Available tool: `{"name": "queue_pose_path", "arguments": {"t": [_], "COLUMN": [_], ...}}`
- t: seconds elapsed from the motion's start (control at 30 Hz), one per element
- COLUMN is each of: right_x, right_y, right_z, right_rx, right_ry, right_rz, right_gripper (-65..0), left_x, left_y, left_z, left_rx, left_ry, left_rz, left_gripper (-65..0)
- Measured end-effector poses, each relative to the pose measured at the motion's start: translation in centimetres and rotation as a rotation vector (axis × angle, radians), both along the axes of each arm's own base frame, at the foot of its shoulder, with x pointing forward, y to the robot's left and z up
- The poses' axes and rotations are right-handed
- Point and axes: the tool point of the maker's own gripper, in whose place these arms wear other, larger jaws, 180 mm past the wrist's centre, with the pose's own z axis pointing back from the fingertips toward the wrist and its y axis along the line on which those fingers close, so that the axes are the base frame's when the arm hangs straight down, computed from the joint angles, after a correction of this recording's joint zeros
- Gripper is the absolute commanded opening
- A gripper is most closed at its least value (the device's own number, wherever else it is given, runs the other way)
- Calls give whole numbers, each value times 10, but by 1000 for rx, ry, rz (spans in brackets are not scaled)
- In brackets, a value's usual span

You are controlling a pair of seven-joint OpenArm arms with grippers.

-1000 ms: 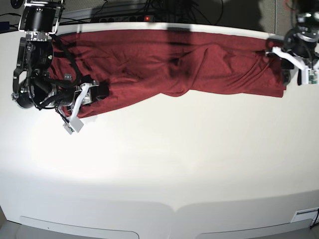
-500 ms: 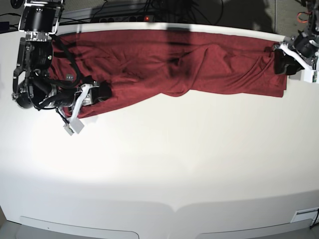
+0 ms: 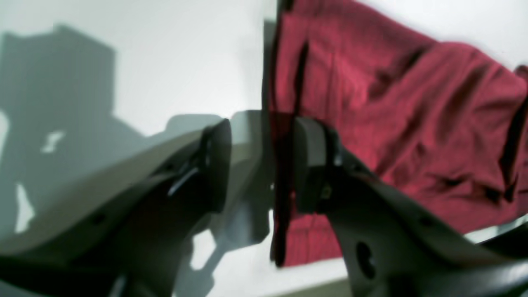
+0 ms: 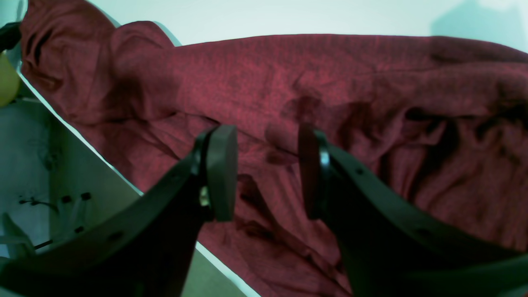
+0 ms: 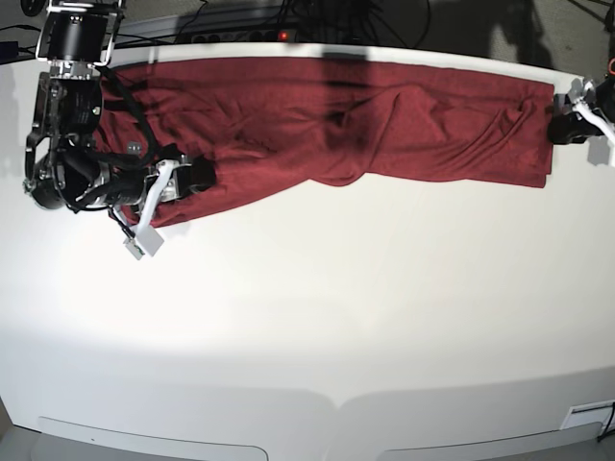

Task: Fold the T-shirt properly
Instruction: 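Move the left gripper back to the shirt's folded end, then grasp the shirt's folded end with the left gripper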

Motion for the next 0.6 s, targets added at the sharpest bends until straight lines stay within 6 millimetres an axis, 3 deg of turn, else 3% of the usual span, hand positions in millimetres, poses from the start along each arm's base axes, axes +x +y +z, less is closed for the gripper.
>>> {"name": "queue_pose_path", "arguments": {"t": [0.13,0.33,0.6], "right_x": [0,0,-1], "right_y": [-1,-1,-1], "right_z": [0,0,-1], "right_rx": [-3,-4,-7], "right_ry": [1,1,5], "right_rz": [0,0,1], "right_gripper": [-404,-404,-404], "left_x": [6,1,7], "left_y": [-9,-42,-36], "left_z": [-1,6,12], "left_rx": [-119,-262,-253], "left_ry": [54,171,163], "left_rz": [11,-112,-117], "left_gripper": [-405,-405,-405]}}
